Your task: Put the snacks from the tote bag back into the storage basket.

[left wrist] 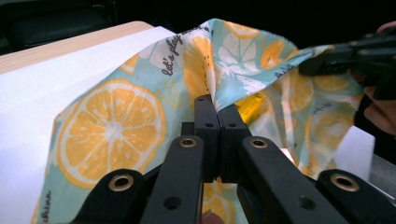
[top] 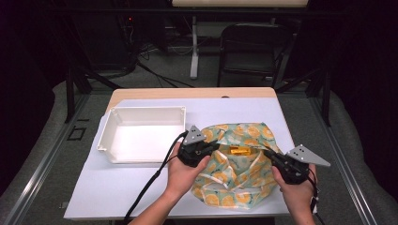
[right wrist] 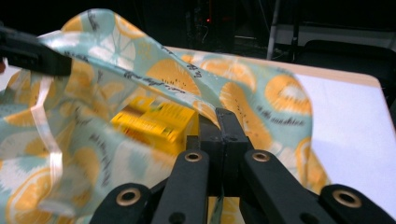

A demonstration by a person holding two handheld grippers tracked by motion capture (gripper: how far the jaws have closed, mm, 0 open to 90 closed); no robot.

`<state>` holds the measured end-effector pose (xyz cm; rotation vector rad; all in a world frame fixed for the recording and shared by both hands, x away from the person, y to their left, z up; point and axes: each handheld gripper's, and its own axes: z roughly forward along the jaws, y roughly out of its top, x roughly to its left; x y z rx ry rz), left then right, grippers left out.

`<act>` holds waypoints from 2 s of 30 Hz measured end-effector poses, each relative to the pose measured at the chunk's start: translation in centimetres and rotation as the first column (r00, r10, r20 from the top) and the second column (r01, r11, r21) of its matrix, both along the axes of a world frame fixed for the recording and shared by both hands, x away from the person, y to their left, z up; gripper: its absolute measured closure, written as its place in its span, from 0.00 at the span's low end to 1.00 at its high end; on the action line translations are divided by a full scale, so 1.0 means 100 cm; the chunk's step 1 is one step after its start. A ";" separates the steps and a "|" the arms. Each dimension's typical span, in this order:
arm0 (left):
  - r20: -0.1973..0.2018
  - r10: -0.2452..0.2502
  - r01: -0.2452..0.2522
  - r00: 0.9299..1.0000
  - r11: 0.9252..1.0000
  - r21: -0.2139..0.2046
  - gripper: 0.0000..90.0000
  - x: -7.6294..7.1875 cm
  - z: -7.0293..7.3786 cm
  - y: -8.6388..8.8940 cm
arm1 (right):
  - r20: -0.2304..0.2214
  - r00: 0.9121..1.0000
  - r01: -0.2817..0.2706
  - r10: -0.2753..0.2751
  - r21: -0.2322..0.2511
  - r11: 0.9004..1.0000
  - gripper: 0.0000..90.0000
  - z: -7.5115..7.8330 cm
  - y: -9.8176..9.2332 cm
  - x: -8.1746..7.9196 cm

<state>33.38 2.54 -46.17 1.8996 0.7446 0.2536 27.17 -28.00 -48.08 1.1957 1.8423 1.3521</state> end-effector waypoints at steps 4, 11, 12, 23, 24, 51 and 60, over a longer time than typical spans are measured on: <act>-0.029 0.029 -0.029 0.999 0.999 0.018 0.98 0.015 -0.007 -0.003 | -0.008 1.000 0.005 -0.005 0.008 1.000 1.00 0.004 -0.001 0.016; -0.115 0.087 -0.068 0.990 0.986 0.155 0.98 0.039 -0.044 -0.018 | -0.092 0.996 0.019 -0.017 0.027 0.999 1.00 -0.014 -0.002 0.058; -0.133 0.098 -0.072 0.986 0.979 0.189 0.98 0.043 -0.054 -0.022 | -0.130 0.991 0.023 -0.019 0.031 0.999 1.00 -0.027 -0.004 0.067; -0.088 0.078 -0.070 0.993 0.993 0.093 0.64 0.020 -0.047 -0.011 | -0.213 0.977 0.029 -0.014 0.066 0.997 1.00 -0.054 -0.010 0.074; -0.088 0.078 -0.070 0.993 0.993 0.093 0.61 0.020 -0.047 -0.011 | -0.213 0.977 0.029 -0.014 0.066 0.997 1.00 -0.054 -0.010 0.074; -0.075 -0.001 0.015 0.997 0.984 0.178 0.95 -0.066 -0.076 -0.017 | -0.169 0.986 0.017 -0.010 0.039 0.999 1.00 -0.043 -0.007 0.062; -0.036 -0.060 0.064 0.998 0.993 0.095 1.00 -0.056 -0.045 -0.012 | -0.145 0.989 0.014 -0.007 0.047 0.999 0.89 -0.037 -0.013 0.054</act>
